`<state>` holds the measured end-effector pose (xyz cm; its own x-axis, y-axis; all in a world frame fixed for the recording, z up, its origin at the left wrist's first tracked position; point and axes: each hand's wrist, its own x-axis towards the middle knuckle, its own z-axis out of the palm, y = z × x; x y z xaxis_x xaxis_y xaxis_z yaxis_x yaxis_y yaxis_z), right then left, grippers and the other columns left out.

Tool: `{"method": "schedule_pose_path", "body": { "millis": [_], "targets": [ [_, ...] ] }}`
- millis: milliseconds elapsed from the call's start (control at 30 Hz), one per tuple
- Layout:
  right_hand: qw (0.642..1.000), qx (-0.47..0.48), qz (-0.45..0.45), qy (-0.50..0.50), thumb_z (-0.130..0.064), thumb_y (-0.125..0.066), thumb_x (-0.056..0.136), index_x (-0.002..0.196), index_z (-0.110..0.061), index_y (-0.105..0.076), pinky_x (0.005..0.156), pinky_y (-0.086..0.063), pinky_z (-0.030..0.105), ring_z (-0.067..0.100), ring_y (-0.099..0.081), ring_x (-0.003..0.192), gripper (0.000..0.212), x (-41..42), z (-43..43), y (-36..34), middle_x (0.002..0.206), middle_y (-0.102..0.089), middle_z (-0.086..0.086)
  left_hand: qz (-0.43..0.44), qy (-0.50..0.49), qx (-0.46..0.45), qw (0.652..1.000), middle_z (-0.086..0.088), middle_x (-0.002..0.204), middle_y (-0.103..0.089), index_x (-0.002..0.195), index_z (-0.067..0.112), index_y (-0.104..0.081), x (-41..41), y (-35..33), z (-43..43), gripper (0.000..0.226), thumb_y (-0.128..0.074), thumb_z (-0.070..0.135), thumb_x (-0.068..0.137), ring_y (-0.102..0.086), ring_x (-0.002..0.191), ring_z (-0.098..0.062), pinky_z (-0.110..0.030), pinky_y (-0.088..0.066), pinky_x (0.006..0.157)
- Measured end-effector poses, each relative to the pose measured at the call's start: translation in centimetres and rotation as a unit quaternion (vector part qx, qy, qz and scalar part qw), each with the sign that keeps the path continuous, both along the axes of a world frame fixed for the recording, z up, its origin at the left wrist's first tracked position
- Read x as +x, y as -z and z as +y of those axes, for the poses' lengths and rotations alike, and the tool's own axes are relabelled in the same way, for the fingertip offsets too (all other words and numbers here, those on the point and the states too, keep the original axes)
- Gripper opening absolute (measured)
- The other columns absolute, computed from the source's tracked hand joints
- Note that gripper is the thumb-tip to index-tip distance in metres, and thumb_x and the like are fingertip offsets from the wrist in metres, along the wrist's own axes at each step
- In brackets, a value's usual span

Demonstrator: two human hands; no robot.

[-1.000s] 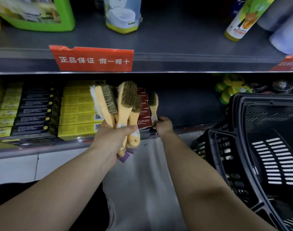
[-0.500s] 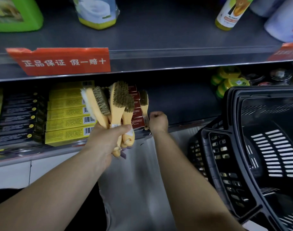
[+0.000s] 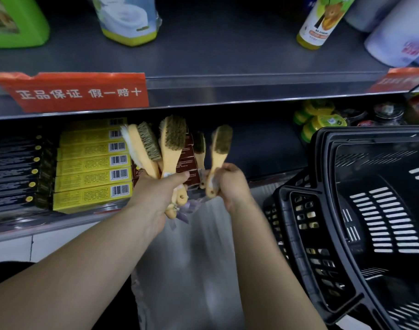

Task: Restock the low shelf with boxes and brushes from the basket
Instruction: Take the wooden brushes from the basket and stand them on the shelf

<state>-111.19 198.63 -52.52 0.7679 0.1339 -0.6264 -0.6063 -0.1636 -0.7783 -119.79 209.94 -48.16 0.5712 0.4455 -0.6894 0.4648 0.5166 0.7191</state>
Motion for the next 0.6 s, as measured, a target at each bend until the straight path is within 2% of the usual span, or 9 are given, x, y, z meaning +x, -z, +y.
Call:
{"method": "schedule_pose_path", "body": {
  "millis": [67, 133, 200, 300, 333, 433, 533, 567, 600],
  "targets": [
    [0.997, -0.068, 0.001, 0.021, 0.004, -0.038, 0.089, 0.108, -0.011, -0.051, 0.071, -0.048, 0.031, 0.014, -0.058, 0.073, 0.027, 1.6, -0.4, 1.7, 0.08, -0.063, 0.001, -0.006, -0.006, 0.003, 1.0, -0.01, 0.086, -0.067, 0.097, 0.018, -0.054, 0.5, 0.0, 0.2, 0.029, -0.074, 0.01, 0.077, -0.063, 0.041, -0.012, -0.031, -0.048, 0.053],
    [0.995, -0.091, 0.021, 0.018, 0.002, -0.038, 0.09, 0.113, -0.01, -0.052, 0.075, -0.05, 0.033, 0.016, -0.056, 0.075, 0.029, 2.7, -0.3, 3.4, 0.083, -0.059, 0.003, -0.014, -0.008, 0.001, 1.0, -0.01, 0.086, -0.067, 0.093, 0.019, -0.054, 0.8, -0.1, 0.3, 0.028, -0.074, 0.009, 0.077, -0.064, 0.042, -0.012, -0.035, -0.043, 0.064],
    [0.993, -0.112, 0.023, 0.0, -0.001, -0.043, 0.091, 0.108, -0.009, -0.056, 0.084, -0.052, 0.037, 0.02, -0.057, 0.083, 0.023, 3.4, 0.2, 4.9, 0.089, -0.061, 0.007, -0.016, -0.01, 0.004, 1.0, -0.012, 0.093, -0.069, 0.102, 0.017, -0.055, 1.0, -0.3, 0.4, 0.033, -0.075, 0.011, 0.076, -0.068, 0.055, -0.017, -0.035, -0.041, 0.062],
    [0.99, -0.142, -0.006, -0.005, -0.005, -0.052, 0.089, 0.094, -0.008, -0.061, 0.066, -0.048, 0.026, 0.02, -0.057, 0.081, 0.011, 3.7, 0.7, 6.6, 0.087, -0.062, 0.007, -0.006, -0.01, 0.015, 1.0, -0.016, 0.104, -0.069, 0.115, 0.015, -0.055, 1.2, -0.4, 0.7, 0.047, -0.077, 0.014, 0.074, -0.066, 0.078, -0.027, -0.025, -0.037, 0.05],
    [0.99, -0.144, -0.013, -0.001, -0.006, -0.054, 0.088, 0.099, -0.008, -0.062, 0.063, -0.046, 0.024, 0.02, -0.058, 0.08, 0.014, 3.7, 0.7, 7.1, 0.086, -0.062, 0.006, -0.007, -0.009, 0.014, 1.0, -0.016, 0.104, -0.068, 0.116, 0.015, -0.054, 1.2, -0.4, 0.8, 0.047, -0.076, 0.013, 0.075, -0.068, 0.075, -0.025, -0.022, -0.038, 0.046],
    [0.987, -0.158, -0.028, -0.011, -0.007, -0.056, 0.089, 0.111, -0.008, -0.062, 0.07, -0.046, 0.025, 0.018, -0.06, 0.082, 0.022, 3.7, 0.7, 8.3, 0.089, -0.063, 0.003, -0.011, 0.005, 0.012, 1.0, -0.016, 0.101, -0.067, 0.116, 0.013, -0.052, 1.1, -0.5, 0.8, 0.045, -0.074, 0.01, 0.077, -0.066, 0.049, -0.015, -0.022, -0.042, 0.035],
    [0.981, -0.184, -0.057, -0.034, -0.008, -0.054, 0.091, 0.11, -0.009, -0.063, 0.071, -0.047, 0.027, 0.017, -0.06, 0.082, 0.021, 3.9, 0.7, 9.0, 0.089, -0.065, 0.003, -0.001, 0.011, 0.005, 1.0, -0.018, 0.103, -0.066, 0.114, 0.011, -0.053, 1.1, -0.4, 0.9, 0.044, -0.075, 0.009, 0.076, -0.065, 0.06, -0.024, -0.048, -0.055, 0.05],
    [0.98, -0.187, -0.063, -0.04, -0.007, -0.053, 0.091, 0.109, -0.01, -0.064, 0.072, -0.048, 0.028, 0.018, -0.061, 0.082, 0.021, 4.1, 0.7, 9.2, 0.089, -0.065, 0.004, 0.004, 0.011, 0.006, 1.0, -0.019, 0.102, -0.066, 0.111, 0.011, -0.053, 1.2, -0.4, 0.9, 0.041, -0.075, 0.009, 0.076, -0.064, 0.06, -0.026, -0.047, -0.055, 0.048],
    [0.979, -0.188, -0.067, -0.046, -0.006, -0.052, 0.091, 0.107, -0.01, -0.064, 0.072, -0.049, 0.028, 0.017, -0.061, 0.081, 0.021, 4.2, 0.6, 9.3, 0.087, -0.065, 0.003, 0.007, 0.012, 0.011, 1.0, -0.02, 0.1, -0.066, 0.104, 0.013, -0.053, 1.2, -0.3, 0.9, 0.036, -0.075, 0.009, 0.076, -0.063, 0.056, -0.025, -0.036, -0.051, 0.04]
  ]
}}
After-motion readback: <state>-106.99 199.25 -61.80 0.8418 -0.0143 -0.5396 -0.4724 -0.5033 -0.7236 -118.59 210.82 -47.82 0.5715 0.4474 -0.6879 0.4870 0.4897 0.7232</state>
